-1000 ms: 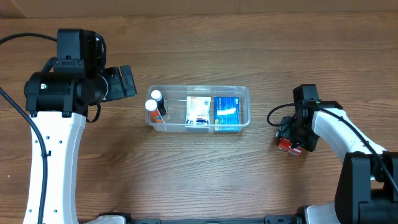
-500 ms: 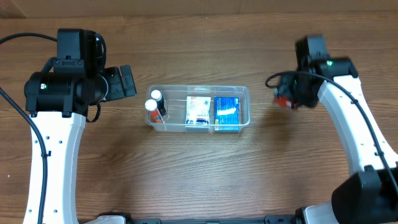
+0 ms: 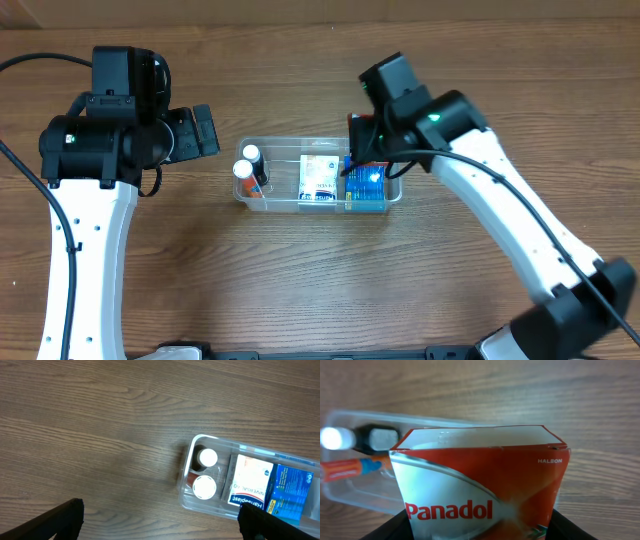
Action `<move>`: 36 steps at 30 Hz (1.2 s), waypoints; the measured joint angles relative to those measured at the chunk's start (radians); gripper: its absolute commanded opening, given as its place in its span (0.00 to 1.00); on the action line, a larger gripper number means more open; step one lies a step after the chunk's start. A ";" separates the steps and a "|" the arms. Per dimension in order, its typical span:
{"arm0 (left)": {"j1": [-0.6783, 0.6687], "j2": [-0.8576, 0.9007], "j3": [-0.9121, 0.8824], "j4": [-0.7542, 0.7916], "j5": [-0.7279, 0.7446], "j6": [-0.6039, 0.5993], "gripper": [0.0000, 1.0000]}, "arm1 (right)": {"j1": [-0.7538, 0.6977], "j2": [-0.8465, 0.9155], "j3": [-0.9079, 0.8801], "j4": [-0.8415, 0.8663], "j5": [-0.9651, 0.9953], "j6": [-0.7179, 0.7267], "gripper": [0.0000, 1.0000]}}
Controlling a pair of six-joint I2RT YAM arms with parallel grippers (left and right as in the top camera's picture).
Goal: Pack container
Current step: 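Place the Panadol box into the container and release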
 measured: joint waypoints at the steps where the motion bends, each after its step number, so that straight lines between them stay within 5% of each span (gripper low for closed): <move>1: 0.000 0.000 0.000 -0.001 0.000 0.000 1.00 | 0.000 0.019 -0.005 0.000 0.000 0.004 0.65; 12: 0.000 0.000 0.000 -0.001 0.000 0.000 1.00 | 0.000 0.167 -0.082 0.009 0.000 0.019 0.66; 19: 0.000 0.000 0.000 -0.001 0.000 0.000 1.00 | 0.000 0.167 -0.082 0.018 0.000 0.024 0.92; 36: 0.000 0.000 0.000 -0.012 0.000 0.005 1.00 | -0.029 0.116 0.032 0.079 0.062 0.012 1.00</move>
